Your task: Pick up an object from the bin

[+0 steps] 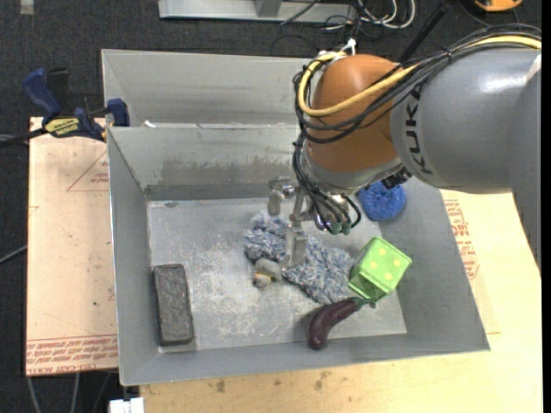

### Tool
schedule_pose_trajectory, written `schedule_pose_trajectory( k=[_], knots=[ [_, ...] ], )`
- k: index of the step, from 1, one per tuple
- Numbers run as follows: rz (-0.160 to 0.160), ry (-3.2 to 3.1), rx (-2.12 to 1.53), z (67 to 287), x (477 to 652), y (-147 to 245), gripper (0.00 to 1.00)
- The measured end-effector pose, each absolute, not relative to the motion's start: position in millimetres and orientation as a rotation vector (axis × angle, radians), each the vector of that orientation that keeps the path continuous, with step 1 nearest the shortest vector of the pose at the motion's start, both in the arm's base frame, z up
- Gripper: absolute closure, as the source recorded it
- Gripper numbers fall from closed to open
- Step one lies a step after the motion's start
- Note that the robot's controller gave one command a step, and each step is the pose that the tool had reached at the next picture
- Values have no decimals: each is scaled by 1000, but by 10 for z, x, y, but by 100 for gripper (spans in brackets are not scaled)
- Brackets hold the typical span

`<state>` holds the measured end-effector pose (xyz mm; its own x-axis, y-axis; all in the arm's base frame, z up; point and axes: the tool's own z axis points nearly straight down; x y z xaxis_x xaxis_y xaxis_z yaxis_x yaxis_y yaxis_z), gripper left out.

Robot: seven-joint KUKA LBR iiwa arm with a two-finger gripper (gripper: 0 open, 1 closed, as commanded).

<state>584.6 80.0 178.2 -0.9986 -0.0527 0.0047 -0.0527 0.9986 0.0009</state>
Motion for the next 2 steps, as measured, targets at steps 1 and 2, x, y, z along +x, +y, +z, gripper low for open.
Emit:
schedule_pose_trajectory(
  k=[1,2],
  knots=[
    [-3,-3150,127,1564,5926,837,0],
    [-2,-3138,64,1265,5846,689,0]
  ],
)
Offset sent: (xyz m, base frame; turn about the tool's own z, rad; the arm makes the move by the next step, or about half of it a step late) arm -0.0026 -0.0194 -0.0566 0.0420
